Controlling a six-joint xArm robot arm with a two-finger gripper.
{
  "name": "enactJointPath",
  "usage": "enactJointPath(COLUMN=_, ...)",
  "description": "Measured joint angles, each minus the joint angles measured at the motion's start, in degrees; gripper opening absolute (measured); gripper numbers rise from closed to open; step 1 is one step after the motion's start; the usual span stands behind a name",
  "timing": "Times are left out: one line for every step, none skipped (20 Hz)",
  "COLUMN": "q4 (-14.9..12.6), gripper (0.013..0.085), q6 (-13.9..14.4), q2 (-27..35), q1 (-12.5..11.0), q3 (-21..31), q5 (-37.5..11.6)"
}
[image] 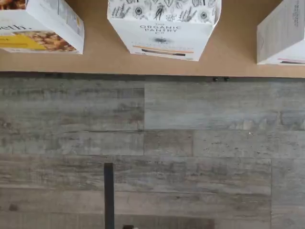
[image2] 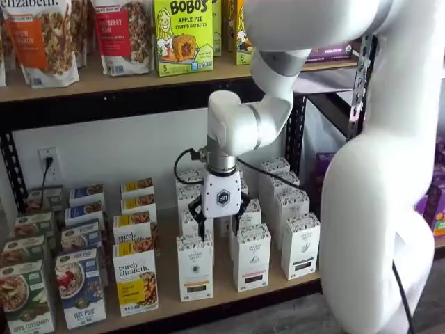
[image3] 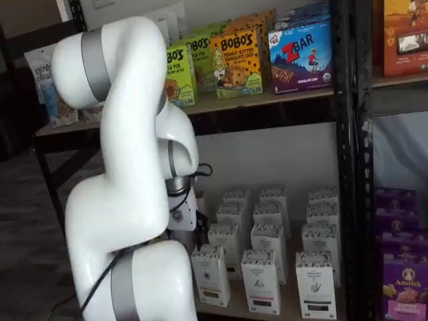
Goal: Pick up the white box with a yellow strip in the middle, on the bottom shelf, the fourth box from the left
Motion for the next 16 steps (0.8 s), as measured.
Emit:
enactJointPath(q4=0.40, gripper=0.0850, q6=-0.31, q2=0.58, q1=0.02, q3=-0.28, q5=-0.26)
enactJointPath(q4=0.81, gripper=0.0850, q6=-0.69, q2=1.16, q1=0.03, q3=-0.57, q5=-0.53)
enactJointPath(q4=1.34, gripper=0.0850, q6=-1.18, q2=1.80, q1=0.02, q3=-0.90, q5=-0.90)
enactJointPath(q4=1.76, gripper=0.0850, q6=-1.61, q2=2.41, q1=-0.03, q3=-1.19, q5=-1.30)
enactJointPath(q4=2.08, gripper=0.0850, q6=-1.97, q2=3.01, q1=-0.09, q3=-1.51, q5=-1.66)
enactJointPath(q4=2.35, gripper=0.0850, q6=-2.29, q2=3.70, q1=-0.17, q3=-1.89, q5=-1.97)
enactJointPath(q4=2.71, gripper=0.0850, q6=-2.71, q2=4.36, q1=-0.25, q3=-2.29, q5=-2.22)
enactJointPath(q4=3.21, gripper=0.0850, q6=-3.26, q2=5.13, q1=-0.35, q3=-2.74, q5=-2.50)
enactJointPath(q4=3.69, gripper=0.0850, q6=-3.80, q2=6.02, q1=-0.47, q3=-3.31, q5=-2.72)
enactJointPath(q4=3.93, gripper=0.0850, q6=-4.12, q2=6.69, q1=-0.55, q3=-3.76, q5=-2.82)
enactJointPath(q4=4.09, gripper=0.0850, q6=-4.36, q2=7.43, q1=-0.65, q3=-4.24, q5=-2.98)
enactJointPath(q4=4.29, gripper=0.0850, q6=-4.66, q2=8.23, q1=-0.74, q3=-4.75, q5=-3.19)
enactJointPath(q4=4.65, gripper=0.0850, q6=-5.09, q2=9.26, q1=-0.84, q3=-5.40, q5=-3.47)
enactJointPath(q4=4.81, gripper=0.0850, q6=-5.36, q2=10.45, q1=-0.92, q3=-6.16, q5=-3.81)
enactJointPath(q4=4.92, gripper=0.0850, q6=-5.56, q2=11.48, q1=-0.98, q3=-6.78, q5=-4.16)
enactJointPath(q4=4.93, gripper=0.0850, q6=-5.62, q2=12.32, q1=-1.02, q3=-7.26, q5=-4.50)
